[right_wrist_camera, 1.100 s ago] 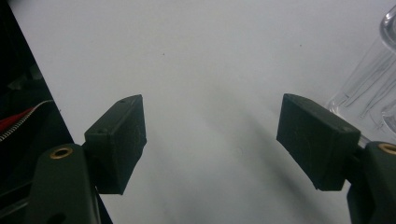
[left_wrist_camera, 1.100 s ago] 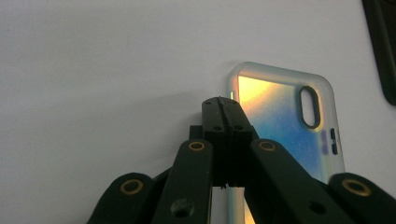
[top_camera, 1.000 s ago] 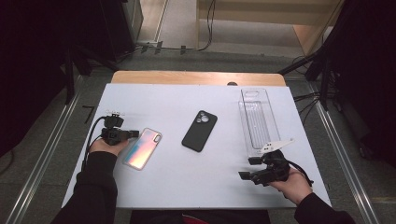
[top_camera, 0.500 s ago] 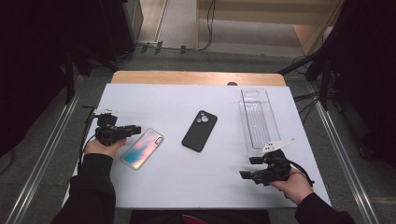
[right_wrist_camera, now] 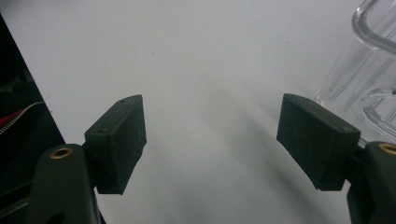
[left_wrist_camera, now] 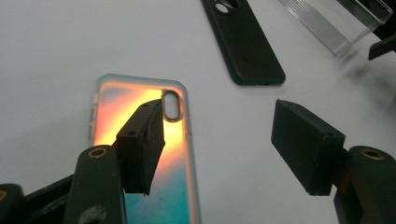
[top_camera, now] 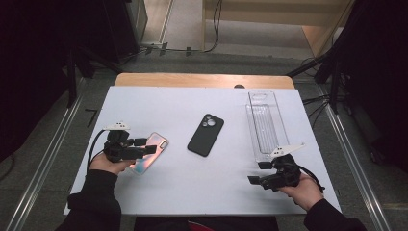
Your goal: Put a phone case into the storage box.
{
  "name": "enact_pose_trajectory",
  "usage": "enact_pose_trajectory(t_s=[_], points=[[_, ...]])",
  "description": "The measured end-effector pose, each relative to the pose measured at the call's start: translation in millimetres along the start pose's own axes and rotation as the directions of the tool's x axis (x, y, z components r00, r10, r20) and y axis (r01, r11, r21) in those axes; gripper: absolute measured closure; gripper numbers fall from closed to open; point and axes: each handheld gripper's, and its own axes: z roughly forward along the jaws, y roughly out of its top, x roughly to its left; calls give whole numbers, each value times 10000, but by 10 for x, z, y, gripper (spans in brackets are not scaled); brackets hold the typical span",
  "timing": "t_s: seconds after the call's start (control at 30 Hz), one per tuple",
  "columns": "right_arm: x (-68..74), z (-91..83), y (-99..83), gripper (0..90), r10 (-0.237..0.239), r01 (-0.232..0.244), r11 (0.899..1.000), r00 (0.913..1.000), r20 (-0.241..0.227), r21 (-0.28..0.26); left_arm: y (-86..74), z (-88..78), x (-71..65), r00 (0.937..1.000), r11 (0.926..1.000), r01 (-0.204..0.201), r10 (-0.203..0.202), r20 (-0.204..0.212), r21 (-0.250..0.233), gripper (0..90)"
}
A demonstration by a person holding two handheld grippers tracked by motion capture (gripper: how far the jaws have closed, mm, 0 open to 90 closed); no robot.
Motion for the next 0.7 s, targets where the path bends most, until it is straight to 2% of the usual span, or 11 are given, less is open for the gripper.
enact_pose_trajectory(t_s=[0.13,0.2,0.43,0.53,0.7], points=[[-2,-1,-1,220,-16,16,10000,10000,6,5,-52,7,-86,9992,10000,-85,85,380,-12,325],[-2,0,-1,220,-16,16,10000,10000,5,-3,-92,10,-152,9985,9997,-203,195,517,146,323],[-3,4,2,220,-33,33,10000,10000,10,-38,-175,24,-288,9949,9984,-498,474,895,253,322],[-3,7,5,220,-41,41,10000,10000,38,-37,-220,46,-354,9933,9970,-743,723,899,193,321],[-4,23,16,220,-95,95,10000,9999,35,-6,-295,56,-446,9913,9971,-733,704,1111,219,322]])
